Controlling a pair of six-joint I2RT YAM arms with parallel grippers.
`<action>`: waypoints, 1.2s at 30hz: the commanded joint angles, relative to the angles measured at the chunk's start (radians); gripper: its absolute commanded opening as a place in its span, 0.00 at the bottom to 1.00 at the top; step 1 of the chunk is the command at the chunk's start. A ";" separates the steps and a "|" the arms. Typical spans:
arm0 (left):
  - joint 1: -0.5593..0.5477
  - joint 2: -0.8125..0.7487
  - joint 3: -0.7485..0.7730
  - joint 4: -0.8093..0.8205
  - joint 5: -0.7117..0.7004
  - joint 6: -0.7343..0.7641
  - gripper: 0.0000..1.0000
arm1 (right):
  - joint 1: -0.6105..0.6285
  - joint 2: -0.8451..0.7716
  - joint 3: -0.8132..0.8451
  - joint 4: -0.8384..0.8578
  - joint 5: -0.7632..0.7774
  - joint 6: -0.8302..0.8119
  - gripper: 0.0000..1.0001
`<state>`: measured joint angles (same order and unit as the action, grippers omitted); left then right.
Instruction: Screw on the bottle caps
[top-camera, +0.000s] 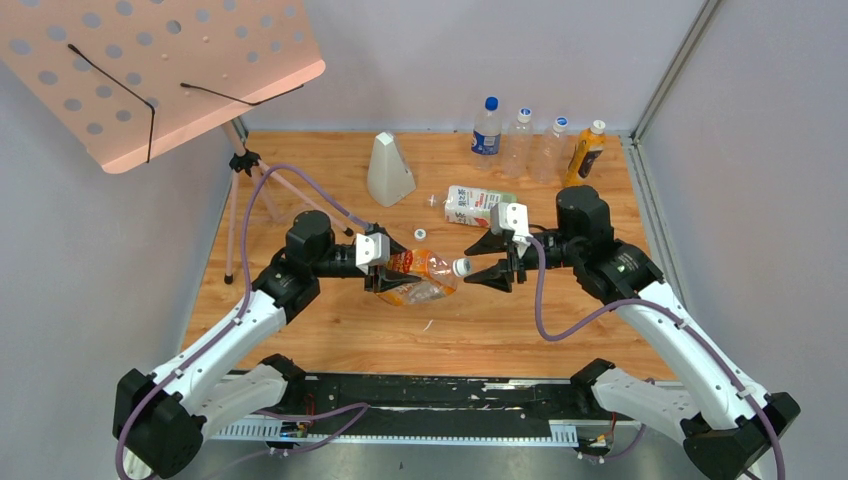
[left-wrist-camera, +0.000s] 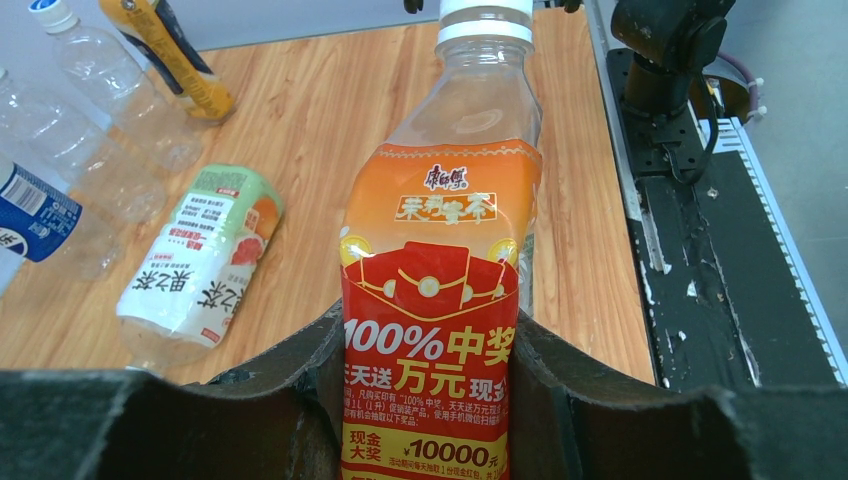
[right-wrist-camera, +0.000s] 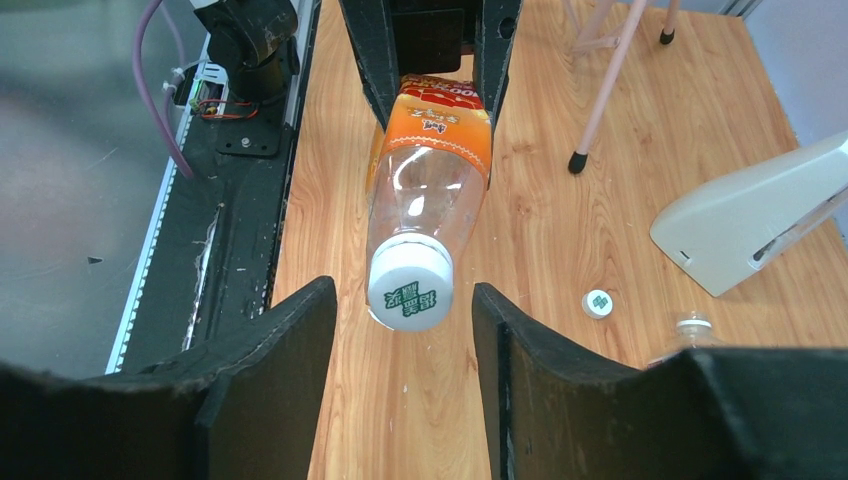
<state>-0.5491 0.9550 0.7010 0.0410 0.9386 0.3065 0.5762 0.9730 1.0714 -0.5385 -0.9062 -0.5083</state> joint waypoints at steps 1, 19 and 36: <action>0.004 0.001 0.043 0.020 0.019 -0.021 0.00 | 0.012 0.008 0.044 -0.003 0.010 -0.033 0.48; 0.005 -0.074 -0.039 0.143 -0.092 0.010 0.00 | 0.024 0.121 0.084 -0.012 0.016 0.134 0.16; -0.040 -0.208 -0.225 0.314 -0.481 0.357 0.00 | 0.024 0.301 -0.111 0.334 0.278 1.579 0.15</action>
<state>-0.5613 0.7864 0.4683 0.1841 0.5636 0.5190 0.5789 1.2274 1.0164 -0.2802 -0.6712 0.5549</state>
